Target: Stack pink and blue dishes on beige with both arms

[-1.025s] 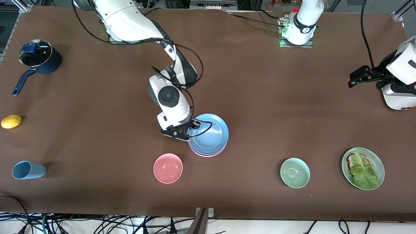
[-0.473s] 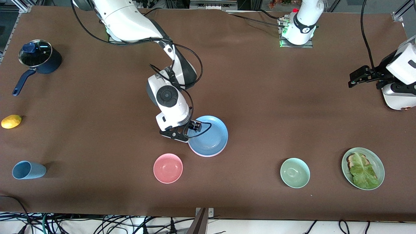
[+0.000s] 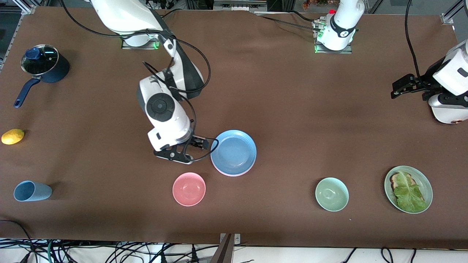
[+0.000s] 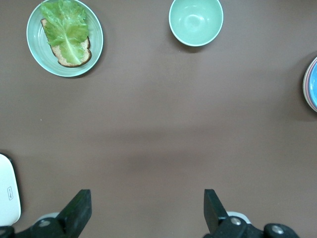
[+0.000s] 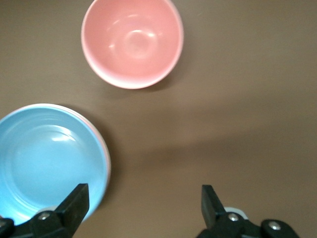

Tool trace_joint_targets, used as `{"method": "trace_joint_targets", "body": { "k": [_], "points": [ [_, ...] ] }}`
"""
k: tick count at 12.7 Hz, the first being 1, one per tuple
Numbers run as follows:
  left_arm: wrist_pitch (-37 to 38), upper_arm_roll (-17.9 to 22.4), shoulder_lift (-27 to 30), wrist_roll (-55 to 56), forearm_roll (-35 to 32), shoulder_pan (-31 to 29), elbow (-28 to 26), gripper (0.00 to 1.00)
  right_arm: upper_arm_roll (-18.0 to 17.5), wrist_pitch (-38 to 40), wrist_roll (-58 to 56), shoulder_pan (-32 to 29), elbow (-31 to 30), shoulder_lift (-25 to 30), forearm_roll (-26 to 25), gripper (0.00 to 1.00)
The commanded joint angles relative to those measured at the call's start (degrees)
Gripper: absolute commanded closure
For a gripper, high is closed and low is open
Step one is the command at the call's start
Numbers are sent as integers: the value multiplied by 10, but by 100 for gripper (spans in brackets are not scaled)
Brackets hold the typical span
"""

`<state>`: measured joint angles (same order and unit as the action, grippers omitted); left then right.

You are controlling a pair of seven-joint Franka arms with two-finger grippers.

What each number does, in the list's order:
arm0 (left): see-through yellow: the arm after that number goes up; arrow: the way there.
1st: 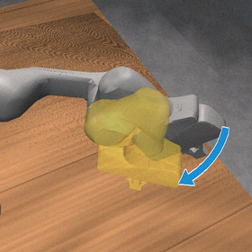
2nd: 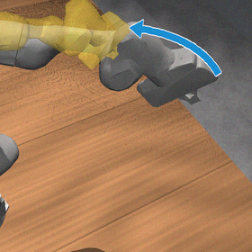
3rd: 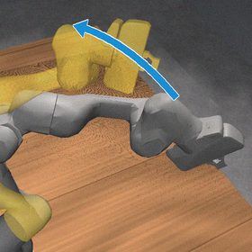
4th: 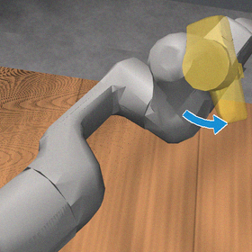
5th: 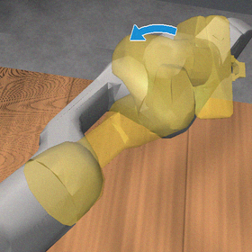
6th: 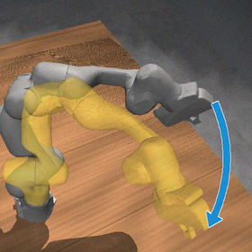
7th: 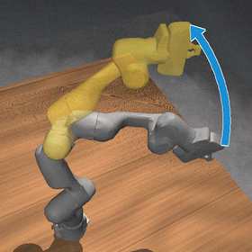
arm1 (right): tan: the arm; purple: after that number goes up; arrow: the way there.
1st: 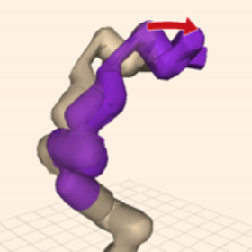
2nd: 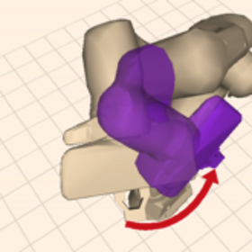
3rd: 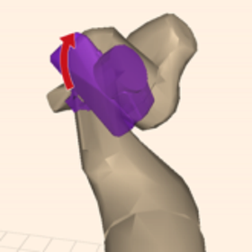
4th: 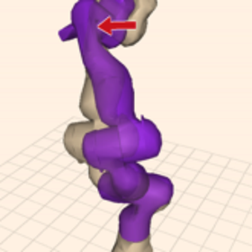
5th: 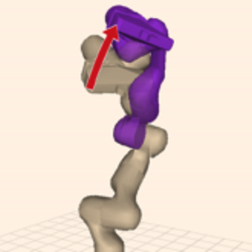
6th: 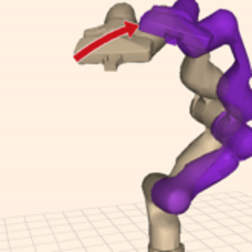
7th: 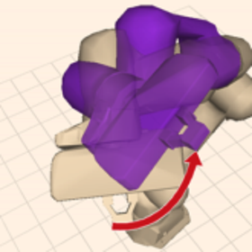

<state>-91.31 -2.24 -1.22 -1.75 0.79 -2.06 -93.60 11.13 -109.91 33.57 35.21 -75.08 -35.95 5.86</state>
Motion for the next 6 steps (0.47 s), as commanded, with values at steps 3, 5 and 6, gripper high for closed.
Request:
{"method": "trace_joint_targets", "body": {
  "k": [3, 5, 6],
  "points": [
    [1, 0, 3, -4, -14, 7, -3, 0, 66, 153, -140, -2, -17, 120, 5, 0],
    [1, 1, 2, -5, -14, 7, -3, 0, 74, 191, -151, 0, -29, 163, 4, 0],
    [1, 0, 2, -5, -13, 7, -3, 0, 71, 191, -151, -4, -64, 201, -1, 0]
  ]
}}
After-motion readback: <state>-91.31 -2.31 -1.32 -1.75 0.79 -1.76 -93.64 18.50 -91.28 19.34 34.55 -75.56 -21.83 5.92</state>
